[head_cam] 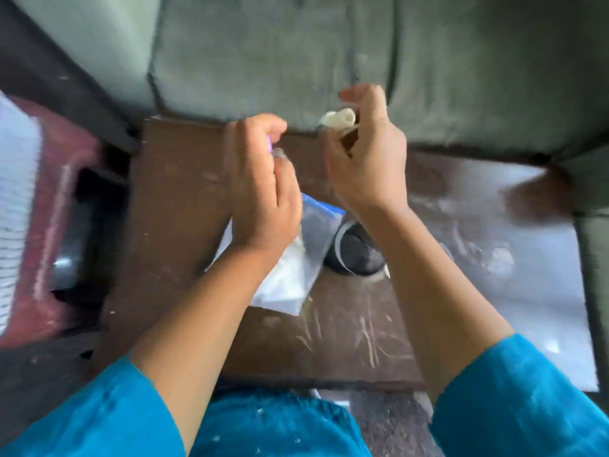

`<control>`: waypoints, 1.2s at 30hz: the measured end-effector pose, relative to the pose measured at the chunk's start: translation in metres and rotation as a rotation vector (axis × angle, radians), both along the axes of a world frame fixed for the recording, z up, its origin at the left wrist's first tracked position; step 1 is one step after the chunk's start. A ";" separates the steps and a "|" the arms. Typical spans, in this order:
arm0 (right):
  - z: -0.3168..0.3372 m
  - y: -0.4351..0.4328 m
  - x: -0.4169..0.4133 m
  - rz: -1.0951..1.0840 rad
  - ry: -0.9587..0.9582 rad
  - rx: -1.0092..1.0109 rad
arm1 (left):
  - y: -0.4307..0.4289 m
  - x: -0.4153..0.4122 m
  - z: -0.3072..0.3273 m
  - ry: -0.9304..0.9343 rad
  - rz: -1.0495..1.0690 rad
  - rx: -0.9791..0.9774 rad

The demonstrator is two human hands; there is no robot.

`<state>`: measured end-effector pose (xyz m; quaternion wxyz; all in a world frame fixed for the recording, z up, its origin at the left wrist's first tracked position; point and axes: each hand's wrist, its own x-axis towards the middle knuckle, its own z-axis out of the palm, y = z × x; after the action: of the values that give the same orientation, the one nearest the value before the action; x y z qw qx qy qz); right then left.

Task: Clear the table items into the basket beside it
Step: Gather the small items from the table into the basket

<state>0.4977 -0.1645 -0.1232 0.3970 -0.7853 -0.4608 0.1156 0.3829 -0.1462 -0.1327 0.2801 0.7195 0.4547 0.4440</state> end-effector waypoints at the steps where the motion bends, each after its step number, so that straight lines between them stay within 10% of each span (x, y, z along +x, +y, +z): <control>1: 0.000 0.018 -0.017 0.056 0.014 -0.001 | 0.016 -0.021 0.000 0.031 0.076 0.011; 15: -0.007 0.151 -0.237 0.600 0.062 0.015 | 0.107 -0.223 -0.010 0.012 0.764 -0.007; 36: -0.035 0.212 -0.295 0.874 -0.328 -0.583 | 0.139 -0.237 -0.054 0.259 0.770 -0.653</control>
<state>0.2023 0.0476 -0.1581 0.0008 -0.6060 -0.7487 0.2689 0.1463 -0.0072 -0.1871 0.2476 0.4244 0.8321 0.2573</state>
